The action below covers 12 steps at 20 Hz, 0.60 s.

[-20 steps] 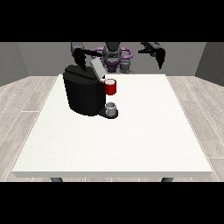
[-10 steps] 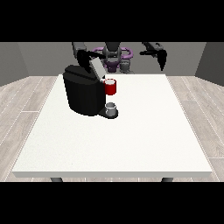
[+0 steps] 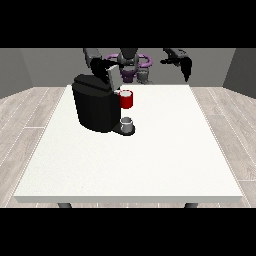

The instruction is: Insert the coffee pod into the coffee machine and close the lid

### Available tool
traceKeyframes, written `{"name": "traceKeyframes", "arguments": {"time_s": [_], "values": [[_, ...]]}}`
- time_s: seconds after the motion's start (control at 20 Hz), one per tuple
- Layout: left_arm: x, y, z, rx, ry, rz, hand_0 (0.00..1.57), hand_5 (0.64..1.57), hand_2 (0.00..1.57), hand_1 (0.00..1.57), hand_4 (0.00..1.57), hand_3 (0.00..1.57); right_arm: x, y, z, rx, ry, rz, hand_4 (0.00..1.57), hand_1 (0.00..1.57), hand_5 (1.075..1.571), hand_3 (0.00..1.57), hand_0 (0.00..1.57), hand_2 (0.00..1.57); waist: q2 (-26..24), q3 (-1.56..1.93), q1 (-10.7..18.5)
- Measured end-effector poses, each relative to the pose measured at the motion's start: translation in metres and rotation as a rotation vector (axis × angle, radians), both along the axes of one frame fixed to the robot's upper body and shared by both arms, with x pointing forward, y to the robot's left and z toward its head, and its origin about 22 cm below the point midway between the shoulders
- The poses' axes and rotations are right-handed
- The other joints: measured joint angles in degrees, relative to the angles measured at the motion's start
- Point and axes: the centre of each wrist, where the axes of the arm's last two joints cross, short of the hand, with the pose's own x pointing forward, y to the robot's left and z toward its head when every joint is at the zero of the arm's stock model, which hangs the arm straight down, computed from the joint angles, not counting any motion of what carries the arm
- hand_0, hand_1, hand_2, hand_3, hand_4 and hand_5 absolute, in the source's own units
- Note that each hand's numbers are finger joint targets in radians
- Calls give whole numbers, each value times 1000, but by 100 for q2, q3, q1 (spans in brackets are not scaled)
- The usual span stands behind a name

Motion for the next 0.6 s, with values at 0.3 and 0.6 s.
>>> {"name": "traceKeyframes", "arguments": {"time_s": [0.3,0.6], "values": [[0,8,-2,-2,0,23,0,1571,0,0,169,0,5,9,0,-28,12,22,154,0,1571,0,0,0,43,7,-23],[-1,14,-12,-2,30,42,0,1571,0,0,167,0,7,39,10,-80,16,77,173,0,1571,0,0,0,-74,12,-72]]}}
